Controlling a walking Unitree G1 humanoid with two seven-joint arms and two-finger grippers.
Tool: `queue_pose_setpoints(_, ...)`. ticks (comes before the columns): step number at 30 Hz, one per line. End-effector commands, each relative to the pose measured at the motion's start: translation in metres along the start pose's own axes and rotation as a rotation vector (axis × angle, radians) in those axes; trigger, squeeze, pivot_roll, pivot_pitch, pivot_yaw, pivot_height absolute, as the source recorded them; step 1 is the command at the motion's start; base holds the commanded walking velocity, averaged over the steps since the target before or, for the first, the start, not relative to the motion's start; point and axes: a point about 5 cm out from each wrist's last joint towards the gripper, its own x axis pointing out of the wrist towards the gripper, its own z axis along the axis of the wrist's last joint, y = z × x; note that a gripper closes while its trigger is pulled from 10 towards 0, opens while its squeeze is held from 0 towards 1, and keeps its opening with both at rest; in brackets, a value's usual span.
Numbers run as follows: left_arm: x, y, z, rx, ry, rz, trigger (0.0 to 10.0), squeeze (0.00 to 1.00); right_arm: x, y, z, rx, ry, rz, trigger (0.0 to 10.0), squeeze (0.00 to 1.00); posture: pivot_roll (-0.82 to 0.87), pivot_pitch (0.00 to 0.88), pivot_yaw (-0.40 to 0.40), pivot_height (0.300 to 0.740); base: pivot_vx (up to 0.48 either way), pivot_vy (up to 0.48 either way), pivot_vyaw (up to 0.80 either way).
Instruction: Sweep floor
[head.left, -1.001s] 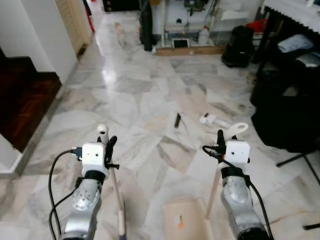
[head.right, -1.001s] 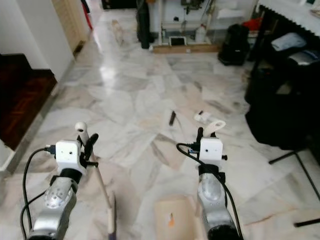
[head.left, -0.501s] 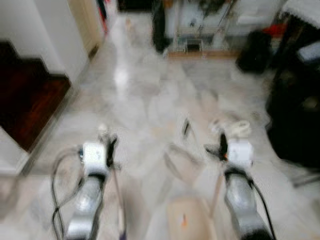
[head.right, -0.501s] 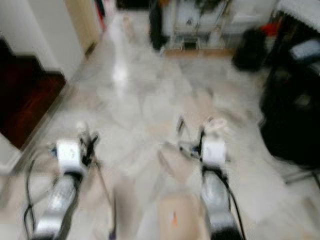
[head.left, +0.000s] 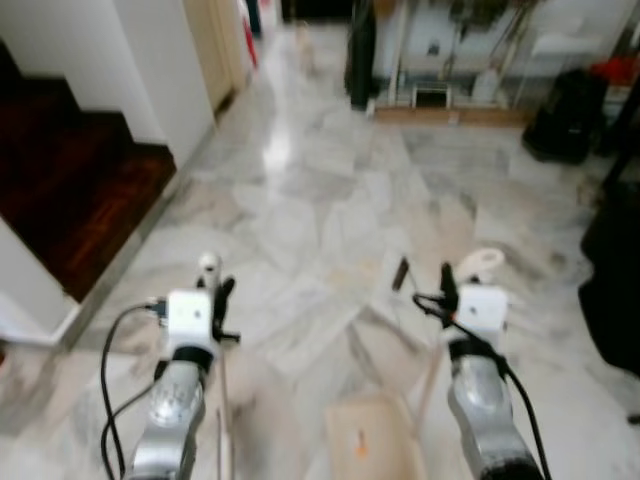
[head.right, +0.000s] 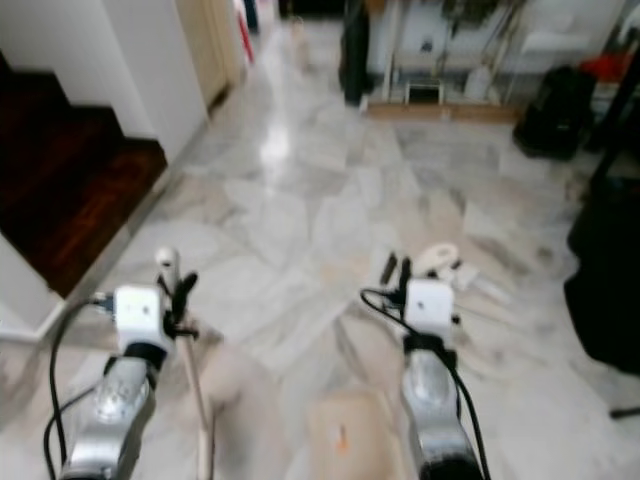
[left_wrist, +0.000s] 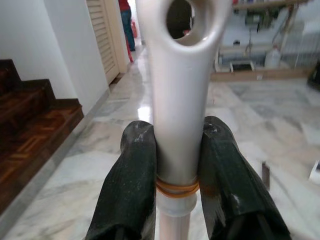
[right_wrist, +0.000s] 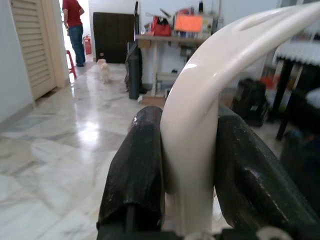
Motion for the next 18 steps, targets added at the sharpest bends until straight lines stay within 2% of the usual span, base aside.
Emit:
queue_pose_setpoints(1, 0.0024, 0.0068, 0.006, 0.003, -0.029, 0.017, 10.0, 0.0, 0.0047, 0.011, 0.0109, 0.026, -0.045, 0.023, 10.0, 0.0, 0.09, 0.01, 0.024, 0.74, 0.326, 0.0, 0.0)
queue_pose_setpoints(18, 0.0024, 0.0066, 0.0061, 0.004, -0.028, 0.014, 10.0, 0.0, 0.0049, 0.0118, 0.0109, 0.044, -0.044, 0.024, 10.0, 0.0, 0.09, 0.012, 0.026, 0.74, 0.325, 0.0, 0.0)
